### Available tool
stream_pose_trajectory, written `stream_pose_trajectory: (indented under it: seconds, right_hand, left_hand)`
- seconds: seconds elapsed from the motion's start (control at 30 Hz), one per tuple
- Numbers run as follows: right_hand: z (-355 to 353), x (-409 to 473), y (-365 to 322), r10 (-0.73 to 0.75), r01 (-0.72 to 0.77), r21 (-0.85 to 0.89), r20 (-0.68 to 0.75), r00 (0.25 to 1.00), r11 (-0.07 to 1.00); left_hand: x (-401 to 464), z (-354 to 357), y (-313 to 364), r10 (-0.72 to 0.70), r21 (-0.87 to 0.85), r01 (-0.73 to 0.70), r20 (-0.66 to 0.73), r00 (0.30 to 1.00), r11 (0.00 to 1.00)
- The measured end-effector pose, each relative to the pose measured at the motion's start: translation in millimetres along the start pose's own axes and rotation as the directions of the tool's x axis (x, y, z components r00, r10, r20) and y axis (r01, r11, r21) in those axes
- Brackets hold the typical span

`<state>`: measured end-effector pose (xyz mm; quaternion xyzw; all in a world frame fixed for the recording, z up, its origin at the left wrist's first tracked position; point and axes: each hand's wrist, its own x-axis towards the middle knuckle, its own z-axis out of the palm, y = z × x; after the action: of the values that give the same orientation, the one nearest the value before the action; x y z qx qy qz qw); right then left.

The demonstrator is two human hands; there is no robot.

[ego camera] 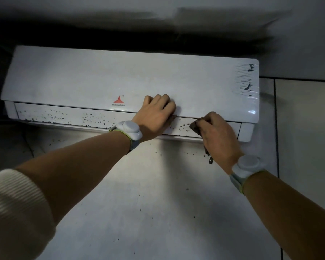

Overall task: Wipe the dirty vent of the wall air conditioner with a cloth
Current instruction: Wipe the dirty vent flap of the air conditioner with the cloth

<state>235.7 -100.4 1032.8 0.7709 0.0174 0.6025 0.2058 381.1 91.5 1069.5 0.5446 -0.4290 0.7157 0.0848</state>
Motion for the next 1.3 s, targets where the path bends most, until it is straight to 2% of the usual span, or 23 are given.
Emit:
stream_pose_trajectory:
  seconds: [0.13, 0.47, 0.67, 0.87, 1.0, 1.1, 1.3]
  right_hand:
    - [3.9, 2.5, -7.7, -0.013, 0.013, 0.043, -0.01, 1.0, 0.999]
    - [15.4, 10.3, -13.3, 0.045, -0.029, 0.141, -0.11, 0.993, 0.99]
    - [16.4, 3.7, -18.8, -0.098, 0.096, 0.046, 0.033, 0.995, 0.994]
    - [14.8, 12.1, -18.1, 0.016, -0.011, 0.104, -0.045, 0.999, 0.995]
    - [20.9, 5.3, -26.0, -0.097, 0.094, 0.058, 0.057, 0.994, 0.994]
    - [17.6, 8.7, -23.2, -0.124, 0.123, 0.027, 0.05, 0.991, 0.992]
    - [17.0, 14.6, -34.6, 0.026, -0.023, 0.066, -0.035, 0.999, 0.998]
  left_hand:
    - [-12.1, -0.2, -17.0, -0.039, 0.027, 0.038, 0.012, 0.999, 0.999]
    - [-10.3, 1.0, -23.8, -0.008, 0.085, 0.005, 0.034, 0.999, 0.996]
    - [-10.1, 2.4, -23.7, -0.006, 0.103, 0.002, 0.034, 0.999, 0.995]
    - [-10.8, 1.4, -23.1, -0.015, 0.099, 0.013, 0.023, 1.0, 0.995]
    - [-11.0, 2.8, -22.9, -0.015, 0.116, 0.011, 0.028, 0.999, 0.993]
    - [-11.0, 3.7, -22.0, -0.021, 0.126, 0.017, 0.026, 0.999, 0.992]
    - [-11.7, 4.1, -21.4, -0.03, 0.122, 0.029, 0.01, 0.999, 0.992]
